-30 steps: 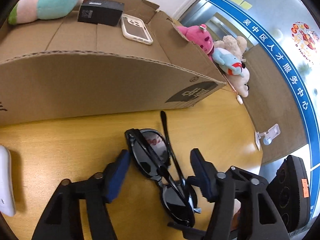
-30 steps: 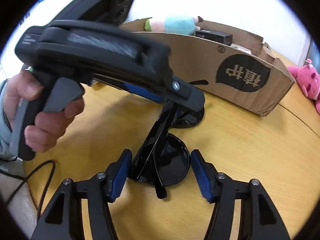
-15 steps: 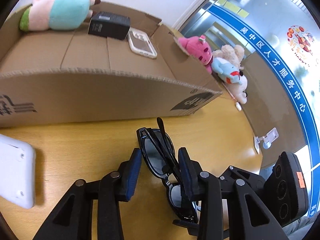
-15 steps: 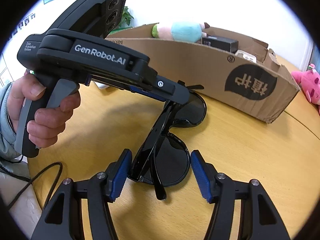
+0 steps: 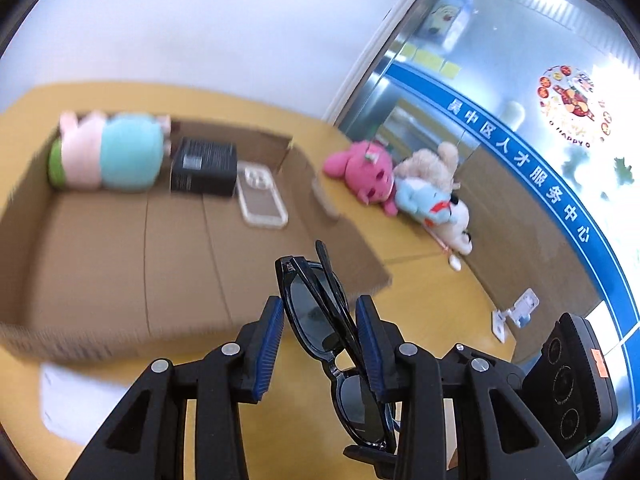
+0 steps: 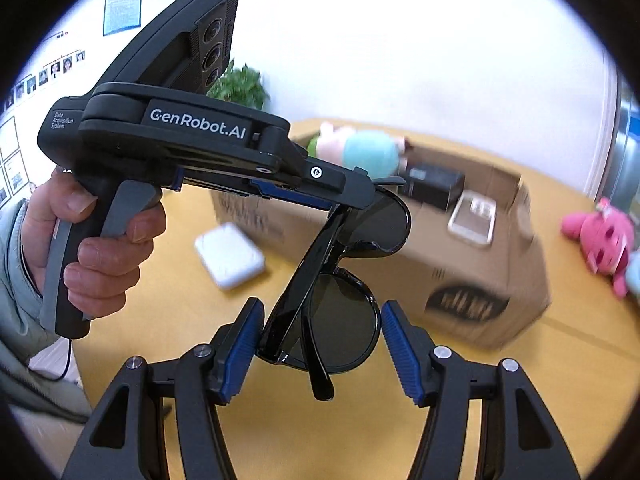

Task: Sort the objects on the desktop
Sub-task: 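Carry the sunglasses into the cardboard box and open the left gripper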

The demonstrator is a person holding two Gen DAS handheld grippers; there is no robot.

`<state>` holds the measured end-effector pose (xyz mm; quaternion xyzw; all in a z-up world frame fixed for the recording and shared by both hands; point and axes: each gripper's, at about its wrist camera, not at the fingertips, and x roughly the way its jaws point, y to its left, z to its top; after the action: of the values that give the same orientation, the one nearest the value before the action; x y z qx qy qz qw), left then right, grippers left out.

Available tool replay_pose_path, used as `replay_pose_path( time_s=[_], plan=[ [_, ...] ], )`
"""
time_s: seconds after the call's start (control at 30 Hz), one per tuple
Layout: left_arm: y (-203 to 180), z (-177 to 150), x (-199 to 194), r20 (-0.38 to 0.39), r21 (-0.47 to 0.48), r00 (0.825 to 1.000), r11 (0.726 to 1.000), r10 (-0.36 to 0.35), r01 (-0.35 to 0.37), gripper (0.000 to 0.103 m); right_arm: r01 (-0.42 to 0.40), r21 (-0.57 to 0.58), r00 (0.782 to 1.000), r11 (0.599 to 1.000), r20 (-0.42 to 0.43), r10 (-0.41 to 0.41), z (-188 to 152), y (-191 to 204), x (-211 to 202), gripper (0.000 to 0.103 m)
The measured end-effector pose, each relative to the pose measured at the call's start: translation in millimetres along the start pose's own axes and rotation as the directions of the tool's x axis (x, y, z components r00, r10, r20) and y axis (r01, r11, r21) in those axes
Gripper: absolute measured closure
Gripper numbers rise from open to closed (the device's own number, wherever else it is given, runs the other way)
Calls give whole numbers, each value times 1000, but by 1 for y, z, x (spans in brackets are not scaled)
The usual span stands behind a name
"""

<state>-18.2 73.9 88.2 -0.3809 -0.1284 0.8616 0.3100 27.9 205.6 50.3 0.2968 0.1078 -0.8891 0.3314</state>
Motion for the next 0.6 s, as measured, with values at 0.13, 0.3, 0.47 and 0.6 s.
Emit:
replay_pose_path(
  time_s=[0.13,0.3,0.47,0.6],
  plan=[
    [0,34,-4,34,46,999,999,9,-10,68,27,-9,998,1000,53,-27,32,-9,6,43],
    [14,76,14,17,65,1000,998,2,-3,68,36,25,997,999,74,-37,61,-29,23,43],
    [38,107,52,-31,35,999,999,-16,17,68,27,81,999,996,33,-30,83,-58,53,43],
    [57,118,91,-97,-27,995,999,-32,30,68,12,130,1000,991,-23,-9,87,-84,74,43]
  ],
)
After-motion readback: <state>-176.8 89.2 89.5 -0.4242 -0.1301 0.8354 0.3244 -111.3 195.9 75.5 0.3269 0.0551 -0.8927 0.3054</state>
